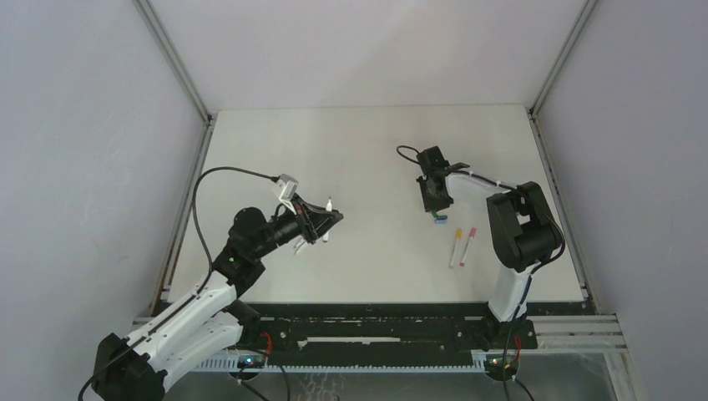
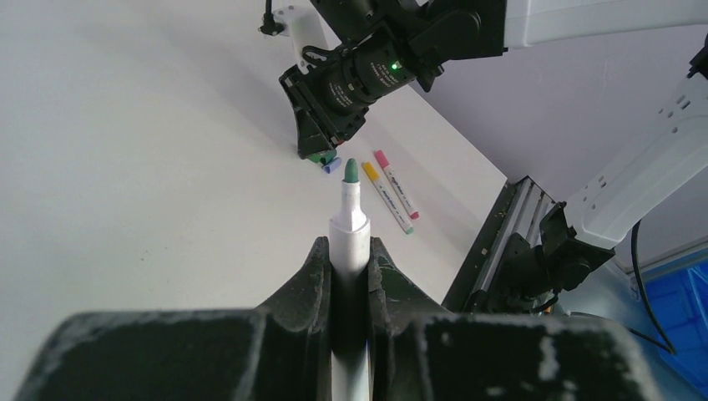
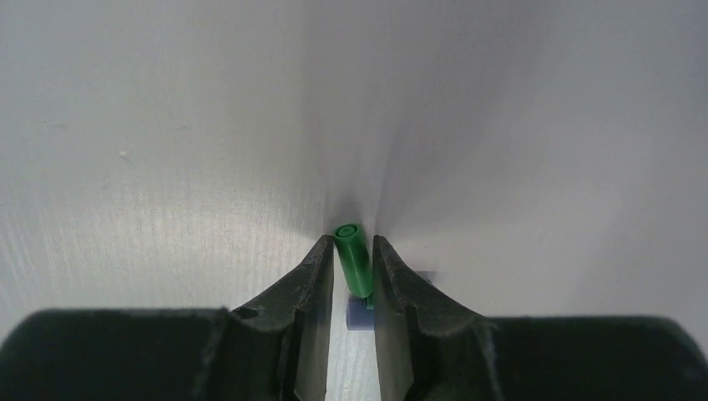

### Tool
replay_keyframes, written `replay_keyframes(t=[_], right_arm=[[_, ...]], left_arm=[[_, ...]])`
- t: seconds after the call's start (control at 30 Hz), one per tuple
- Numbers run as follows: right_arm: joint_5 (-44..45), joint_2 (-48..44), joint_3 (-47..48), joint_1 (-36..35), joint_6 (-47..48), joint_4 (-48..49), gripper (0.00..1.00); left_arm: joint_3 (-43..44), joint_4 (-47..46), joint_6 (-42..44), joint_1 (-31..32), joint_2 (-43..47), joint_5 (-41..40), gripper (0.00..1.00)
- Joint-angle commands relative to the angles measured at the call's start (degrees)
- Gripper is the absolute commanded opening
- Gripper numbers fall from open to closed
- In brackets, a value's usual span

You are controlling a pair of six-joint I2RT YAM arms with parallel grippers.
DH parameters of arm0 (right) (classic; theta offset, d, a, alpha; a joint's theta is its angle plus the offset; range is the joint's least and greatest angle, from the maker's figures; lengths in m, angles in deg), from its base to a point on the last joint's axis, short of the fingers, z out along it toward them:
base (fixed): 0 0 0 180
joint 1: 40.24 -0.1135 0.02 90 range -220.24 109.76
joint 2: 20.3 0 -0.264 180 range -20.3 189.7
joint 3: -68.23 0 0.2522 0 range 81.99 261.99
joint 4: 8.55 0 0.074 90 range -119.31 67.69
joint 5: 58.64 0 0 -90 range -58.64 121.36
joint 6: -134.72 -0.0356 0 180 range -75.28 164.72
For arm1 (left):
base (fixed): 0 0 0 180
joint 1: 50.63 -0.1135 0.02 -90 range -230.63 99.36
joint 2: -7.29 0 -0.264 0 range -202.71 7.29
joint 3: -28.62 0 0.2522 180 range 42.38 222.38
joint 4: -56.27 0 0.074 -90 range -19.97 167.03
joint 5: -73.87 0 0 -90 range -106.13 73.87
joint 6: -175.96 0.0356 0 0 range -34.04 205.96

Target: Insert the pens into the pen caps

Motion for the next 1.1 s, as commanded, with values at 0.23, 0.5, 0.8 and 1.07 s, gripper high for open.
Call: replay_keyframes(t=[0.23,0.5,0.8,1.07], right_arm=[[-3.61,0.6,2.2,-0.24,-1.39,0.1,0.0],[-15.26,-9.38,1.67,-0.53,-7.21,0.67,0.0],[-25.82,-30.11,-3.24,-5.94,-20.15,8.82,0.0],[-24.27,-42.13,-8.59,-13.84,-33.07,21.94,0.0]], left_arm=[[-0.66,-0.38,-0.39,-0.5,3.76,-0.43,0.0],[-2.21,-7.69,-9.61,-0.57,4.0,-1.05,0.0],[-1.62,-10.66,-14.31,3.76,3.15,-1.97,0.0],[3.47,-11.39,-12.31,12.2,-3.12,-2.54,0.0]])
